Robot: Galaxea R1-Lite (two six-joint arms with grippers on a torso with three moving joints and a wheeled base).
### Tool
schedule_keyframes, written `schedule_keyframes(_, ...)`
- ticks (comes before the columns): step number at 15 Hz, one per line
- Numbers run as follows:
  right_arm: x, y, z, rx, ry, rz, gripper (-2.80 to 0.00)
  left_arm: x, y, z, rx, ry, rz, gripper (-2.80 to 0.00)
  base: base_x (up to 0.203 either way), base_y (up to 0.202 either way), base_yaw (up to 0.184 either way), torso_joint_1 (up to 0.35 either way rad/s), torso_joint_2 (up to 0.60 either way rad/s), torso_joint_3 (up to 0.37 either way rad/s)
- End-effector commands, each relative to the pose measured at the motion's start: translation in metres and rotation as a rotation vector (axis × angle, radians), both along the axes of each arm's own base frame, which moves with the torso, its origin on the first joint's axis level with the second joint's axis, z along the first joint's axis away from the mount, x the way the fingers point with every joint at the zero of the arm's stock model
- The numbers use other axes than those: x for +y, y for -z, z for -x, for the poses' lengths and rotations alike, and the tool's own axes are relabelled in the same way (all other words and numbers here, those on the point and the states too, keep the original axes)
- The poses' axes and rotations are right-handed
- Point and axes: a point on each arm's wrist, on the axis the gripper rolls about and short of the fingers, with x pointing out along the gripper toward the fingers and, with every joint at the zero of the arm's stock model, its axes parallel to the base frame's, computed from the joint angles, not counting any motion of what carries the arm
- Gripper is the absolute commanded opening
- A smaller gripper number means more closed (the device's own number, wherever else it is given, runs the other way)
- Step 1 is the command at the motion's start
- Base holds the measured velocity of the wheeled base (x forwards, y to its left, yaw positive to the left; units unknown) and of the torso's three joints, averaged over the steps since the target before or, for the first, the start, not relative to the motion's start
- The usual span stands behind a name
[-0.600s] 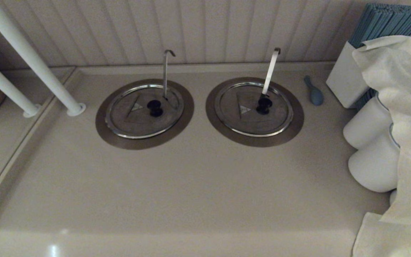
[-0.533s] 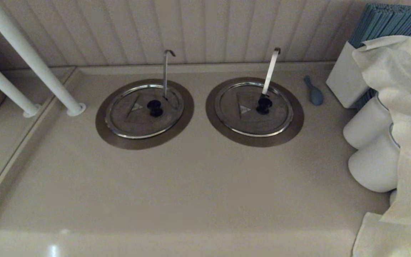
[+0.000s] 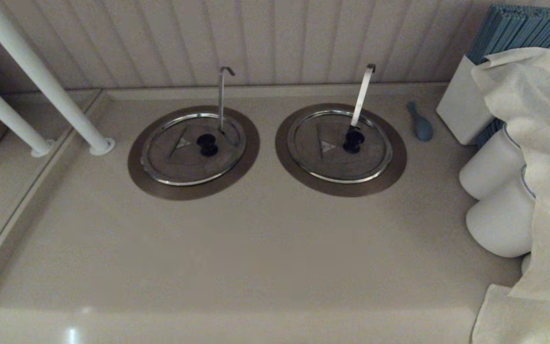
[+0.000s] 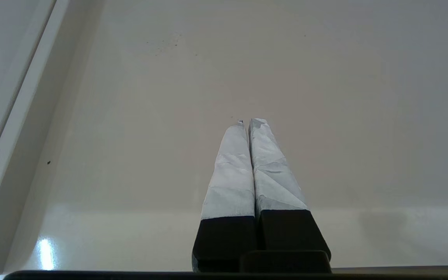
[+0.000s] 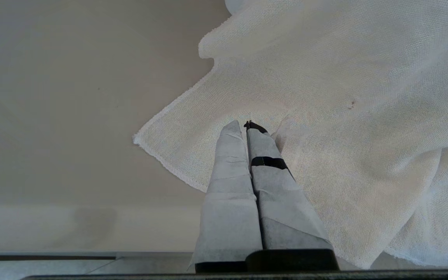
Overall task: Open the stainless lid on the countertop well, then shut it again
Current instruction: Open the lid
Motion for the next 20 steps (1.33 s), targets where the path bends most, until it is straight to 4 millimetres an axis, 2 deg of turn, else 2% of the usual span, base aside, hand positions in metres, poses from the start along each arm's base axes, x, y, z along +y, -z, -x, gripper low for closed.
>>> schedule_keyframes(1,0.000,0.000,0.000,0.001,-0.001,0.001,-2.80,0.000,0.000,0.000,0.002,0.000,0.000,-2.80,0.000,0.000,0.000,0.000,0.00,0.000)
schedule_keyframes(9,0.000,0.000,0.000,0.002,0.001,-0.001,-2.80,0.000,0.000,0.000,-0.002,-0.002,-0.026,-2.80,0.000,0.000,0.000,0.000,0.00,0.000)
schedule_keyframes(10,0.000,0.000,0.000,0.002,0.000,-0.001,-2.80,0.000,-0.010,0.003,-0.037,-0.002,-0.024,-2.80,0.000,0.000,0.000,0.000,0.00,0.000)
schedule_keyframes(12,0.000,0.000,0.000,0.001,0.000,-0.002,-2.80,0.000,-0.047,0.016,-0.157,0.011,-0.024,-2.80,0.000,0.000,0.000,0.000,0.00,0.000)
schedule_keyframes(14,0.000,0.000,0.000,-0.001,0.001,-0.002,-2.80,-0.001,-0.089,0.028,-0.199,0.039,-0.029,-2.80,0.000,0.000,0.000,0.000,0.00,0.000)
schedule_keyframes(15,0.000,0.000,0.000,0.000,0.000,-0.002,-2.80,-0.001,-0.110,0.026,-0.186,0.054,-0.030,-2.80,0.000,0.000,0.000,0.000,0.00,0.000)
schedule_keyframes(18,0.000,0.000,0.000,0.001,0.001,-0.004,-2.80,-0.002,-0.164,-0.004,-0.100,0.080,-0.027,-2.80,0.000,0.000,0.000,0.000,0.00,0.000)
schedule_keyframes(20,0.000,0.000,0.000,-0.001,0.002,-0.010,-2.80,-0.003,-0.205,-0.042,-0.049,0.110,-0.011,-2.80,0.000,0.000,0.000,0.000,0.00,0.000)
